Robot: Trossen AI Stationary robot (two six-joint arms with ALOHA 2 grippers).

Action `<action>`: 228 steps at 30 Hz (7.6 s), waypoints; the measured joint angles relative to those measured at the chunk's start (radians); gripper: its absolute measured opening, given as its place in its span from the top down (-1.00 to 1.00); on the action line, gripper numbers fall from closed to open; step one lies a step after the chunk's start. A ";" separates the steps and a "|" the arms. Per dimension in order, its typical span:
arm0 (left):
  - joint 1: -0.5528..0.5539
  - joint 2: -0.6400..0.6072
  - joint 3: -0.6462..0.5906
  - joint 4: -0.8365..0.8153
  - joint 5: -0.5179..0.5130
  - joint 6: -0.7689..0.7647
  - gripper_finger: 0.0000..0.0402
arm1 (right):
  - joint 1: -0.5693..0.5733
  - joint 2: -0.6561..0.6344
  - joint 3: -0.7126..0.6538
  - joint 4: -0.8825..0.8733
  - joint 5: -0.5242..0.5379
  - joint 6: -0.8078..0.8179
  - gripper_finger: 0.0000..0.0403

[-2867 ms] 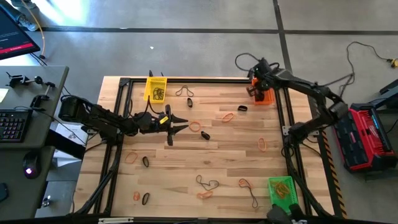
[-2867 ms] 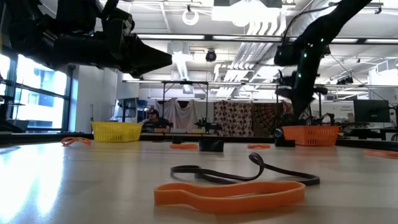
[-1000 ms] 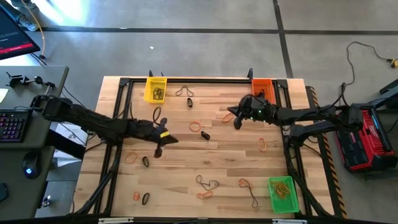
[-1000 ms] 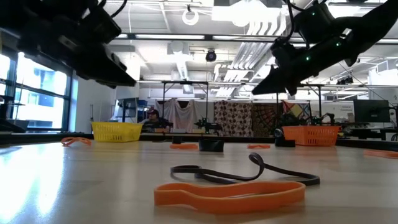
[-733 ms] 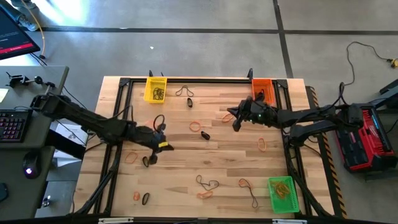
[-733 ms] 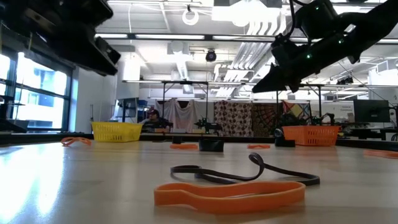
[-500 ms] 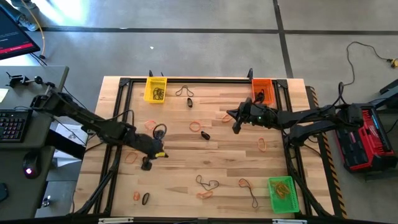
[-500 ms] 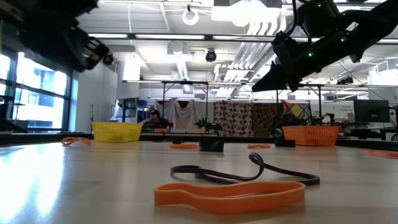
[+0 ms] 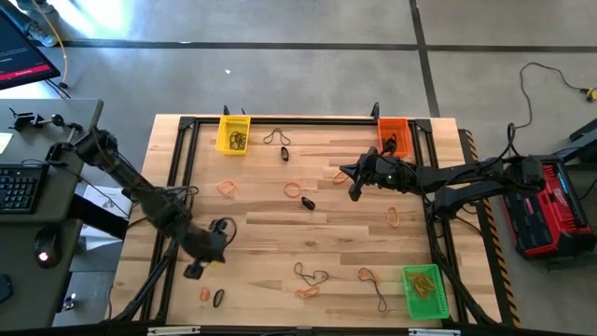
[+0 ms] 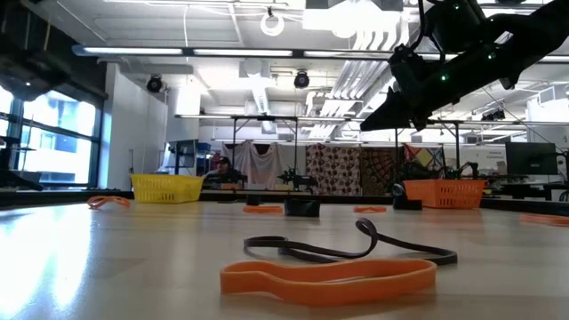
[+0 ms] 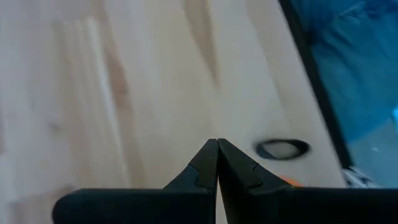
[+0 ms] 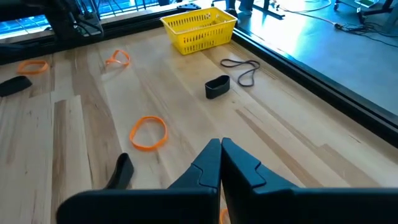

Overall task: Sort rubber bands into baskets
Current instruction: Put the orange rubber band into the green bin

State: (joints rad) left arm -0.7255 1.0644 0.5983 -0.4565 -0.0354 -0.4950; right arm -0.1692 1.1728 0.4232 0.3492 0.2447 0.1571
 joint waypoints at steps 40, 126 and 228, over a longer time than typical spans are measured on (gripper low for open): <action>-0.272 0.367 0.000 0.168 0.117 -0.526 0.25 | 0.000 0.000 0.000 -0.017 0.000 -0.001 1.00; 0.673 0.341 0.000 0.864 -0.055 0.211 1.00 | 0.323 0.453 0.413 0.085 -0.004 -0.023 0.35; 0.642 0.340 -0.112 1.210 -0.020 0.387 0.68 | 1.302 0.305 0.460 -1.231 -0.388 1.139 0.98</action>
State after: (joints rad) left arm -0.0837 1.4044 0.4862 0.7536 -0.0555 -0.1078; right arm 1.1332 1.4776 0.8833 -0.8822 -0.1437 1.2963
